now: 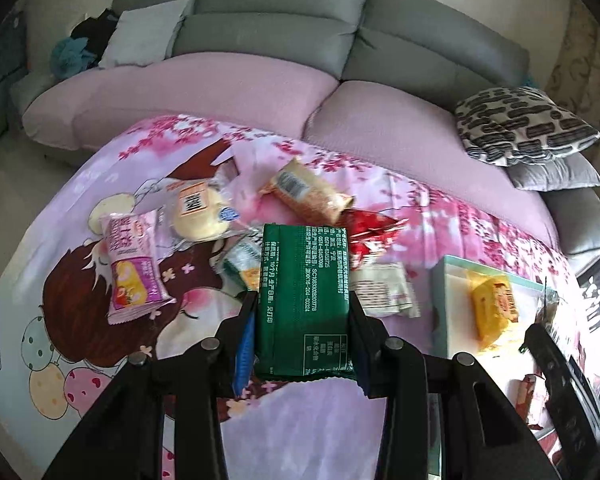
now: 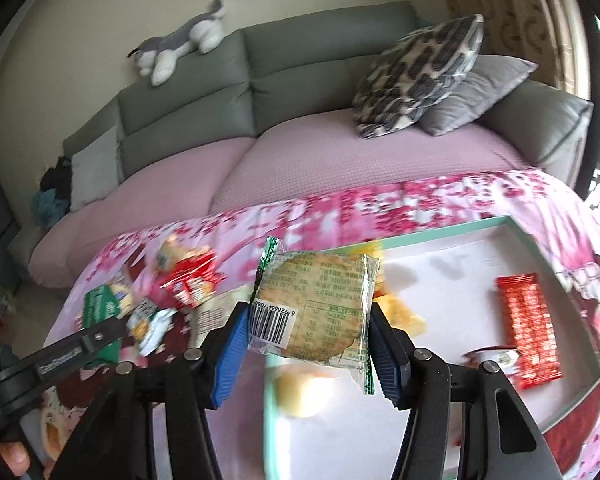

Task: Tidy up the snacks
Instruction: 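Lift both held snacks and carry them over the teal-rimmed tray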

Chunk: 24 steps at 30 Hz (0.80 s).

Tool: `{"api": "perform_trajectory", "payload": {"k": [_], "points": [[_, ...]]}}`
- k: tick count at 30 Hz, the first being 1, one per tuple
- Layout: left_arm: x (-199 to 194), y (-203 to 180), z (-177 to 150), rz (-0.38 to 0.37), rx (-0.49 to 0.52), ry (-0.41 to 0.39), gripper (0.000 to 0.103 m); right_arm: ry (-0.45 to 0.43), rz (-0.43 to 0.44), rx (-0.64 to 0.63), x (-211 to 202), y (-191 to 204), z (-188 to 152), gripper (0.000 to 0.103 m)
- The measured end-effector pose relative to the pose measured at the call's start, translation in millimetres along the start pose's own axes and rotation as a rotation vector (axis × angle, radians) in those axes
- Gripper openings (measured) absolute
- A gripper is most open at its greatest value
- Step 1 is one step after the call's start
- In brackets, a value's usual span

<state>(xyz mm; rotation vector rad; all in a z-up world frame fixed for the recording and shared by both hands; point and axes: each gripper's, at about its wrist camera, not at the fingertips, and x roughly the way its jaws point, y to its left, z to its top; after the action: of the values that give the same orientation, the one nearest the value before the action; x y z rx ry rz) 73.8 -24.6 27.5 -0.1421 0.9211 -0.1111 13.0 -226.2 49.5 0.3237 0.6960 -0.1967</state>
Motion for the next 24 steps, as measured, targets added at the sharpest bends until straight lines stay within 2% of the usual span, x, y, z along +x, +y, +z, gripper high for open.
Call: {"api": "perform_trajectory", "payload": {"k": [6,12,17,24], "points": [[-0.2,-15.5,-2.1,-0.032,0.029,0.003,0.042,-0.031,-0.111,0.077,-8.5,-51.2,8.8,0.06],[2.8,-30.8,-4.6,-0.065,0.065,0.002,0.042,-0.033,-0.181,0.17,-7.5,-96.4,11.0,0.06],[8.3,-52.2,-6.5,-0.093,0.119,0.012,0.042,-0.023,-0.205,0.161,2.0,-108.2,11.0,0.06],[34.5,-94.2,-9.2,-0.149,0.185,0.088,0.042,0.011,-0.197,0.132,22.8,-110.4,8.8,0.06]]}}
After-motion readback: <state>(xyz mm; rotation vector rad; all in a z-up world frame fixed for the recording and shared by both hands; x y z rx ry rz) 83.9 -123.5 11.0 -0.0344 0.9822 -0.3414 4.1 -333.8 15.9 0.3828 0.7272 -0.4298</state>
